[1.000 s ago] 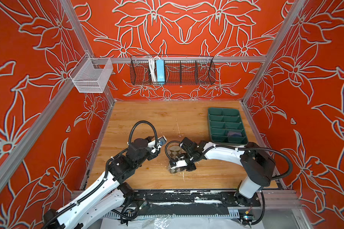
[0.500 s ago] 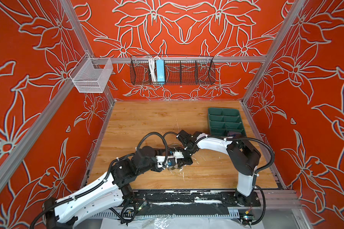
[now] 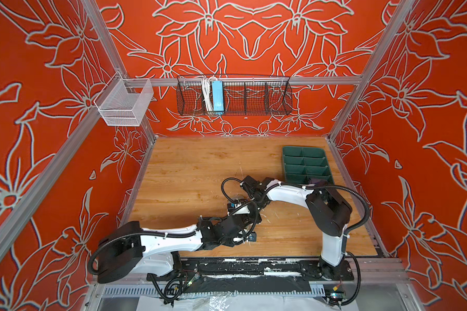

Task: Roll the socks

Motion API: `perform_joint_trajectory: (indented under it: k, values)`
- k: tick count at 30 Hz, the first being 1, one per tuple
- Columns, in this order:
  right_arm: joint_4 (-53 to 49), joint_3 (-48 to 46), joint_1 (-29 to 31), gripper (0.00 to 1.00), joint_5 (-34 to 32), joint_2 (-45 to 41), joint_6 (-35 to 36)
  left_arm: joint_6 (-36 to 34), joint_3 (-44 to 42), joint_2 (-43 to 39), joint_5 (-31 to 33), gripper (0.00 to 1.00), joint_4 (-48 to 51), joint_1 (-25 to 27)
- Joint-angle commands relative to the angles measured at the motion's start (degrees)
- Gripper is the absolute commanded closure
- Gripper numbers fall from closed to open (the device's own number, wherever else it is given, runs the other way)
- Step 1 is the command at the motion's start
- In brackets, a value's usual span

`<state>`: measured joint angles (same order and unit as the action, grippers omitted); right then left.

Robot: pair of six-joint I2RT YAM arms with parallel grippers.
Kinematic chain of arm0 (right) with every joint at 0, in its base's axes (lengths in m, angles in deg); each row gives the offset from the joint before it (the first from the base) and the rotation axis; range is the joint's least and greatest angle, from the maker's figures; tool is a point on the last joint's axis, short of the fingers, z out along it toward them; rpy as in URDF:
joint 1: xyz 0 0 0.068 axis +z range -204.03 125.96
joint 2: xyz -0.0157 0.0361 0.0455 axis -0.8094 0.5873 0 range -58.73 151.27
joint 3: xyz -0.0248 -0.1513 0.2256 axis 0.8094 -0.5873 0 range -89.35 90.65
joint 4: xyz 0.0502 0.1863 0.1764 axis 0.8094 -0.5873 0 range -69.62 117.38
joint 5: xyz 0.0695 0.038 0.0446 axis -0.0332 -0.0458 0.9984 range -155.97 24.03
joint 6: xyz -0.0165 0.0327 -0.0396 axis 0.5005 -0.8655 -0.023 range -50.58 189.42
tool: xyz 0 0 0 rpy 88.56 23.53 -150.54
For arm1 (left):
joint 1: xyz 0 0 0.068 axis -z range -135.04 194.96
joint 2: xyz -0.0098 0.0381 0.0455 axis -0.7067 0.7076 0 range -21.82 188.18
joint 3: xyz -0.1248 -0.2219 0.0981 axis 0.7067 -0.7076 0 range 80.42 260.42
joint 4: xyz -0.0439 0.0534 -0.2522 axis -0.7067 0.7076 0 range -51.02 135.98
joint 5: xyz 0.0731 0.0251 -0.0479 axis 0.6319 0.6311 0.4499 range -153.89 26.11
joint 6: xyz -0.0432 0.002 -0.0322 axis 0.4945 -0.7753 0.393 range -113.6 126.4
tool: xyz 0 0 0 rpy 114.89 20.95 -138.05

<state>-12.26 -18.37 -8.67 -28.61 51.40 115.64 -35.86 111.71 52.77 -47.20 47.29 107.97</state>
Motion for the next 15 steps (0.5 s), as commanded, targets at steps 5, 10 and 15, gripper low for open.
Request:
perform_joint_trajectory:
  k: [5,10,15]
  values:
    - [2.00,-2.53,-0.68,1.00,-1.15,-0.02,-0.35,7.12,2.75,8.77,4.44,0.84,1.30,0.10]
    - [5.59,-5.71,-1.82,1.00,-0.82,-4.53,-1.44,8.11,3.45,10.63,6.76,1.00,3.95,0.02]
    - [10.73,-10.92,-4.49,0.80,0.56,-13.88,-4.26,8.53,3.54,7.61,3.19,1.00,6.70,-2.17]
